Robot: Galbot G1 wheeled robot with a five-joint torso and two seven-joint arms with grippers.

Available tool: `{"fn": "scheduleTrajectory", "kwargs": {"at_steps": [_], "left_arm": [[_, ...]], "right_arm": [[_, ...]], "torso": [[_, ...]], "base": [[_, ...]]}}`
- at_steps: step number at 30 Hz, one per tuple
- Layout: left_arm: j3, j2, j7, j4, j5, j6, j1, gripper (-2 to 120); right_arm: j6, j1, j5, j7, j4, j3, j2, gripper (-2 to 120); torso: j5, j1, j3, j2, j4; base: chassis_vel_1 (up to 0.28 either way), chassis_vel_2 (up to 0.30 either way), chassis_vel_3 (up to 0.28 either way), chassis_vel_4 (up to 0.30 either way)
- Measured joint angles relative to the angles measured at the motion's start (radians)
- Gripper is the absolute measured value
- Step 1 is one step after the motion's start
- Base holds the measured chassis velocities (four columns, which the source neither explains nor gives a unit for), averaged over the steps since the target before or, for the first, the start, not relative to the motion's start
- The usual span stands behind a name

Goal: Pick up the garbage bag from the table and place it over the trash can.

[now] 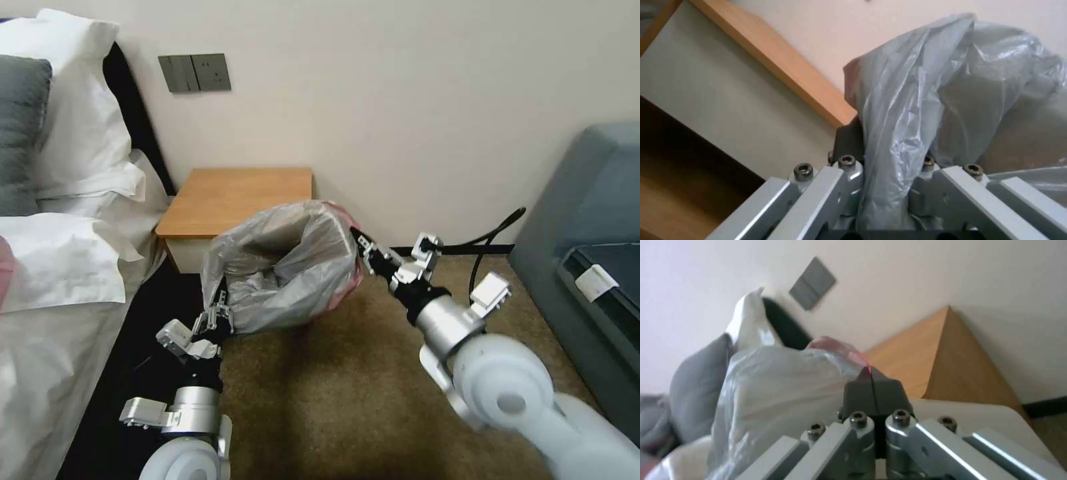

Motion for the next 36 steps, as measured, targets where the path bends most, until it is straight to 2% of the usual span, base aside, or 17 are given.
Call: {"fn": "scheduleTrajectory", "kwargs": {"at_steps": [4,10,14,15,17,19,20,22,24,27,28,32,36], "left_arm": [[-0.005,-0.005,-0.011,-0.004,-0.003,-0.002,-0.007,8],[-0.007,-0.012,-0.012,-0.002,-0.004,-0.003,-0.010,8],[-0.006,-0.021,-0.016,0.005,-0.004,-0.003,-0.013,8],[-0.006,-0.021,-0.016,0.005,-0.004,-0.003,-0.013,8],[-0.006,-0.025,-0.022,0.010,-0.003,-0.002,-0.015,8],[-0.006,-0.026,-0.029,0.017,-0.004,-0.002,-0.017,8],[-0.006,-0.026,-0.029,0.017,-0.004,-0.002,-0.017,8],[-0.006,-0.025,-0.043,0.022,-0.014,0.000,-0.019,8],[-0.006,-0.024,-0.051,0.022,-0.024,0.003,-0.021,8],[-0.005,-0.023,-0.078,0.016,-0.062,0.016,-0.025,8],[-0.005,-0.023,-0.078,0.016,-0.062,0.016,-0.025,8],[0.003,-0.023,-0.111,-0.001,-0.093,0.031,-0.027,8],[0.006,-0.023,-0.121,-0.003,-0.099,0.033,-0.027,8]], "right_arm": [[-0.009,-0.026,-0.011,-0.047,0.013,0.001,-0.025,0],[-0.018,-0.043,0.013,0.019,0.076,0.001,-0.015,2],[-0.020,-0.048,0.049,0.103,0.118,0.016,-0.009,22],[-0.020,-0.048,0.049,0.103,0.118,0.016,-0.009,22],[-0.006,-0.072,0.038,0.132,0.136,0.033,-0.005,30],[0.002,-0.102,0.030,0.137,0.156,0.063,0.002,38],[0.002,-0.102,0.030,0.137,0.156,0.063,0.002,38],[0.009,-0.149,0.037,0.139,0.191,0.096,0.018,50],[0.013,-0.172,0.042,0.139,0.204,0.108,0.028,53],[0.039,-0.266,0.075,0.135,0.244,0.137,0.092,68],[0.039,-0.266,0.075,0.135,0.244,0.137,0.092,68],[0.089,-0.354,0.150,0.141,0.249,0.140,0.209,88],[0.113,-0.377,0.174,0.141,0.249,0.122,0.265,97]], "torso": [[0.0000,0.000,0.000,0.000,-0.0003],[-0.0001,0.000,0.000,0.000,-0.0002],[-0.0002,0.000,0.000,0.000,-0.0001],[-0.0002,0.000,0.000,0.000,-0.0001],[-0.0001,0.000,0.000,0.000,-0.0002],[-0.0002,0.000,0.000,0.000,-0.0002],[-0.0002,0.000,0.000,0.000,-0.0002],[-0.0002,0.000,0.000,0.000,-0.0002],[-0.0003,0.000,0.000,0.000,0.0000],[-0.0003,0.000,0.000,0.000,-0.0004],[-0.0003,0.000,0.000,0.000,-0.0004],[-0.0002,0.000,0.000,0.000,-0.0003],[-0.0002,0.000,0.000,0.000,-0.0001]], "base": [[0.000,0.000,0.000,0.000],[0.000,0.000,0.000,0.000],[0.000,0.000,0.000,0.000],[0.000,0.000,0.000,0.000],[0.000,0.000,0.000,0.000],[0.000,0.000,0.000,0.000],[0.000,0.000,0.000,0.000],[0.000,0.000,0.000,0.000],[0.000,0.000,0.000,0.000],[0.000,0.000,0.000,0.000],[0.000,0.000,0.000,0.000],[0.000,0.000,0.000,0.000],[0.000,0.000,0.000,0.000]]}}
